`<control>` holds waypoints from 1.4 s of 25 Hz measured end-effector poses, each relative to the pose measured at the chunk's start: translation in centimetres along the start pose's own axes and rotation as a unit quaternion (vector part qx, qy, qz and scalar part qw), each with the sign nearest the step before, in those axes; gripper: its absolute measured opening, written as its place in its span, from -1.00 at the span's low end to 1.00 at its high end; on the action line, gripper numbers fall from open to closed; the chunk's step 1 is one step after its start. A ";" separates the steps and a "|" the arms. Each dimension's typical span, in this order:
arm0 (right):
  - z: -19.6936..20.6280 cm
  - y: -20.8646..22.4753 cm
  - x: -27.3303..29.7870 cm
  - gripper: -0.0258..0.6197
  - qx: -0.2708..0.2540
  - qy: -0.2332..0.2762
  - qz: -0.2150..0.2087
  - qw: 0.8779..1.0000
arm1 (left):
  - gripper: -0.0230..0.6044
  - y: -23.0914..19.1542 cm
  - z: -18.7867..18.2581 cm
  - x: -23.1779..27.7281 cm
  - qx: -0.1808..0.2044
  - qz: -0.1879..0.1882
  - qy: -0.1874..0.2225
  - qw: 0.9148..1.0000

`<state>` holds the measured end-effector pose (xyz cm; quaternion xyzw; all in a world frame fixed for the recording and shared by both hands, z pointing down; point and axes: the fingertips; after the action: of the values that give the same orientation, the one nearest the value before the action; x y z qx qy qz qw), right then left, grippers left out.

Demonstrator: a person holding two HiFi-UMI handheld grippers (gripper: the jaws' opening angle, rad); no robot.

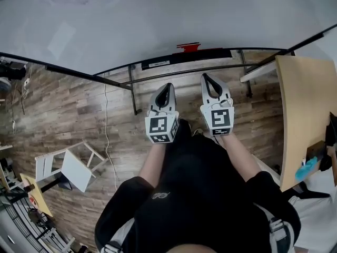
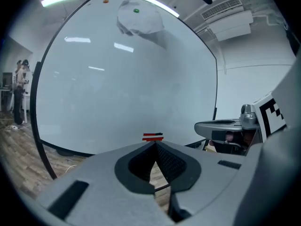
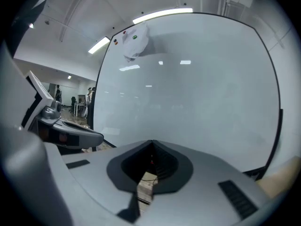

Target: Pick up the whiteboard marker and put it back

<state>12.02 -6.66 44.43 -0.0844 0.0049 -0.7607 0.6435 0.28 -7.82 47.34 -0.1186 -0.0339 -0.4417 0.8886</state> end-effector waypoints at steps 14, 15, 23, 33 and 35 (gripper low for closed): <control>-1.9 0.8 -11.6 -0.92 0.010 0.067 0.007 0.998 | -0.91 8.3 -1.7 -8.8 0.037 -0.018 0.042 0.998; -2.2 0.6 -12.0 -0.92 0.011 0.068 0.005 0.998 | -0.91 8.5 -2.0 -9.3 0.037 -0.022 0.045 0.998; -4.4 -1.6 -14.1 -0.92 0.008 0.091 0.008 0.996 | -0.91 8.4 -3.7 -12.5 0.041 -0.021 0.064 0.997; -7.1 -6.1 -13.3 -0.92 0.014 0.090 0.026 0.996 | -0.91 3.8 -7.6 -15.1 0.051 -0.018 0.083 0.995; -7.6 -6.7 -13.1 -0.92 0.008 0.092 0.024 0.995 | -0.91 2.9 -7.9 -15.4 0.044 -0.023 0.086 0.995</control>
<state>6.48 6.56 36.15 -0.0083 0.0597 -0.7496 0.6591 -7.16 3.96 36.62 -0.0396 0.0207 -0.4684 0.8824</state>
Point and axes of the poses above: the fingertips, and each gripper's own axes: x forward along the fingers, y to its right, z out of its underside, and after that the axes turned 7 degrees about y, right-handed
